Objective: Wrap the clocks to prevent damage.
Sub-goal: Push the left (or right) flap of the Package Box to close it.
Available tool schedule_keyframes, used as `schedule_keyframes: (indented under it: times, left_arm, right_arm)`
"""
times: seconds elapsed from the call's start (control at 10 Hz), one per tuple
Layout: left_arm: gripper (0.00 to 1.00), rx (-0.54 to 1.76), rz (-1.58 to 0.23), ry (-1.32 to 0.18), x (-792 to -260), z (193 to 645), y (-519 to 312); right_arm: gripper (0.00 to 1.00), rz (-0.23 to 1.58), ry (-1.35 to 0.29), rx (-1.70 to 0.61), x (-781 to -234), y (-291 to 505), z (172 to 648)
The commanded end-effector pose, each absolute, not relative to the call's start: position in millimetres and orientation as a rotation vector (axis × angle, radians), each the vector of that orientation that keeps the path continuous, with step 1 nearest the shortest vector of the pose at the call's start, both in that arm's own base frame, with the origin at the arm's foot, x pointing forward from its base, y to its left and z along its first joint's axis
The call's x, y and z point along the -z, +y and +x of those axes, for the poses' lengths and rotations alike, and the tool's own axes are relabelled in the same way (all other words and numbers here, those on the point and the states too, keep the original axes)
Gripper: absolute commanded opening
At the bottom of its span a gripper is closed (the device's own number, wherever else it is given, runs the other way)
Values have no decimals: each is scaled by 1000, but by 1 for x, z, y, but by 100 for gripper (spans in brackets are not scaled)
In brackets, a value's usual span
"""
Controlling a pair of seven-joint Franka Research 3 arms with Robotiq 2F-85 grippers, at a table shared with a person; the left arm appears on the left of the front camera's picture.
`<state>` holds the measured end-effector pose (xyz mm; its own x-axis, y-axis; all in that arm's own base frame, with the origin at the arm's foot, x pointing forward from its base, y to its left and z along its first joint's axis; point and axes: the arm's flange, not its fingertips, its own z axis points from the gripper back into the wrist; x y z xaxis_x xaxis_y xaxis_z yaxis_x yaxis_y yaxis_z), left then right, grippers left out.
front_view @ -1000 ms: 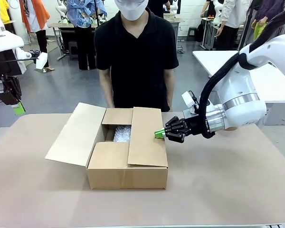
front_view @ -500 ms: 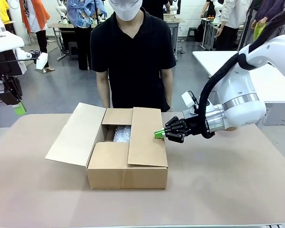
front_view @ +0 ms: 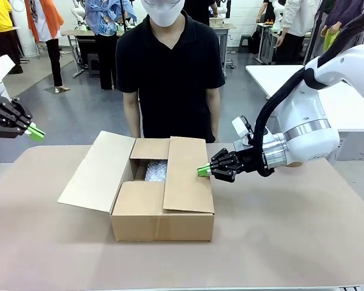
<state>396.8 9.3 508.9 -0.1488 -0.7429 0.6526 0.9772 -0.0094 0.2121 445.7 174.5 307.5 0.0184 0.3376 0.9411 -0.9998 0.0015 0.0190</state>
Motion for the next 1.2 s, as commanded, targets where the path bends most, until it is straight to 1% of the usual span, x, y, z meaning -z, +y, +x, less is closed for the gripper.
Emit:
schedule_keyframes:
  times: [0.0,0.1,0.2,0.3,0.8,0.9,1.0,1.1]
  left_arm:
    - [0,1570,-616,-764,-487,426,13]
    - [0,1525,-642,-764,-474,416,17]
    - [0,1454,-604,-751,-469,399,15]
    - [0,1550,-577,-804,-479,404,12]
    - [0,1550,-577,-804,-479,404,12]
    - [0,1538,-566,-770,-480,405,10]
    - [0,1432,-675,-829,-459,424,24]
    - [0,1364,-715,-870,-440,431,33]
  right_arm:
    - [1,959,-930,-1339,-304,175,445]
    - [1,959,-930,-1339,-304,175,445]
    - [1,959,-930,-1339,-304,175,445]
    - [1,959,-930,-1339,-304,175,445]
    - [1,959,-930,-1339,-304,175,445]
    - [1,959,-930,-1339,-304,175,445]
    - [1,959,-930,-1339,-304,175,445]
    - [1,959,-930,-1339,-304,175,445]
